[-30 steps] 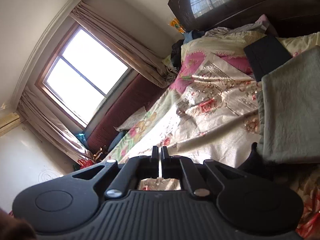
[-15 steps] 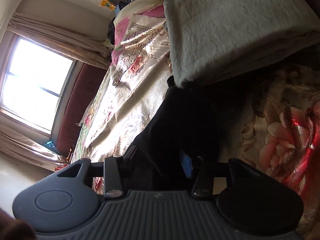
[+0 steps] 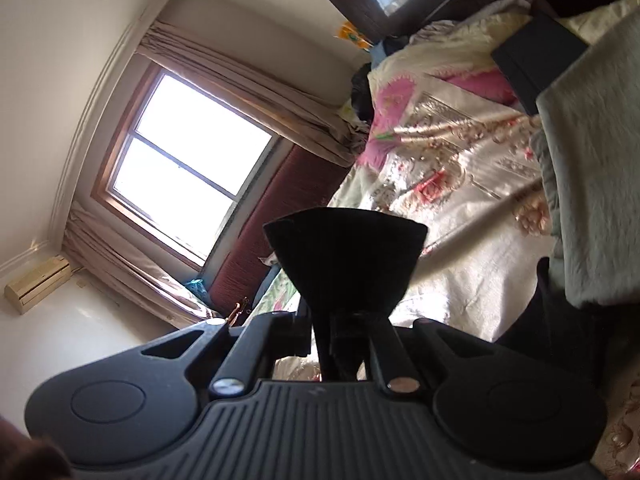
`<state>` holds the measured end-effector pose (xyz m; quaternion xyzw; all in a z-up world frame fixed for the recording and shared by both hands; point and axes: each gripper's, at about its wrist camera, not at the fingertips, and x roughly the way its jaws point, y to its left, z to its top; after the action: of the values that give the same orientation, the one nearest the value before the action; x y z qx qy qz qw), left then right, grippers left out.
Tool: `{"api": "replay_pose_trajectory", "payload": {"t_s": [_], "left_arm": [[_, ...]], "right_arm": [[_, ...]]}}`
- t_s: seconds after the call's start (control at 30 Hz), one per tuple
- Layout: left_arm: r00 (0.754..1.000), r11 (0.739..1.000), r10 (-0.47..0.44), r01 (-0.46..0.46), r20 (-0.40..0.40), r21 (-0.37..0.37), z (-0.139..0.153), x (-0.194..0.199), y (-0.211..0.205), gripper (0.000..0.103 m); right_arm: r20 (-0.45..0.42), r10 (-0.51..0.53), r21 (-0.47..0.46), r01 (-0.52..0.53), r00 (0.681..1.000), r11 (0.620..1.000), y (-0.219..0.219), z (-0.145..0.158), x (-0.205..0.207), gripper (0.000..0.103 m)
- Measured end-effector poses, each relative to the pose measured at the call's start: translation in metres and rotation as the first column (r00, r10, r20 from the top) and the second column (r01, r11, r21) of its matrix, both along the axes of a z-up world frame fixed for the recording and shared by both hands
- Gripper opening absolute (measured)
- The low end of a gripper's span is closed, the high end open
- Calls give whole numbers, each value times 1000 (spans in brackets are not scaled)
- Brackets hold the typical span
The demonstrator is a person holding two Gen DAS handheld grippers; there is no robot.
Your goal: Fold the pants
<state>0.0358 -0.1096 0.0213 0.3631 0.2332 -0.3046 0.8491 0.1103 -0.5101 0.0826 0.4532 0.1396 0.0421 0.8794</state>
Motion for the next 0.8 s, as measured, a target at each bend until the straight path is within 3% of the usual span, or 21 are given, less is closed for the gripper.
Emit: {"api": "replay_pose_trajectory", "payload": {"t_s": [0.07,0.17,0.23,0.37,0.5,0.67,0.73,0.8], "left_arm": [[1000,1000,1,-1,-7,-2,-3,0,0,63],[1000,1000,-3,3,-16,30,-13,-2,-1,63],[1000,998,-14,15,-19,54,-19,-6,-1,63],[1000,996,-22,24,-15,83,-24,-8,-4,63],[1000,997,-19,21,-22,80,-24,-4,-6,63],[999,997,-20,23,-30,73,-26,-2,-6,65],[999,997,-20,22,-32,75,-28,-3,-6,65],[999,997,-17,20,-35,71,-28,-4,-4,66]], "right_arm": [[-101,-60,-55,55,993,997,-4,-15,-10,10],[-316,-139,-62,126,938,990,-21,-65,-14,10],[-366,-155,-55,144,918,988,-24,-89,-18,10],[-360,-159,-26,161,919,987,-28,-103,-21,14],[-356,-168,-40,164,919,986,-25,-101,-27,35],[-296,-237,-67,228,925,971,-27,-96,-55,35],[-312,-208,-63,198,927,978,-25,-102,-55,44],[-325,-197,-83,180,925,980,-18,-109,-49,59]]}}
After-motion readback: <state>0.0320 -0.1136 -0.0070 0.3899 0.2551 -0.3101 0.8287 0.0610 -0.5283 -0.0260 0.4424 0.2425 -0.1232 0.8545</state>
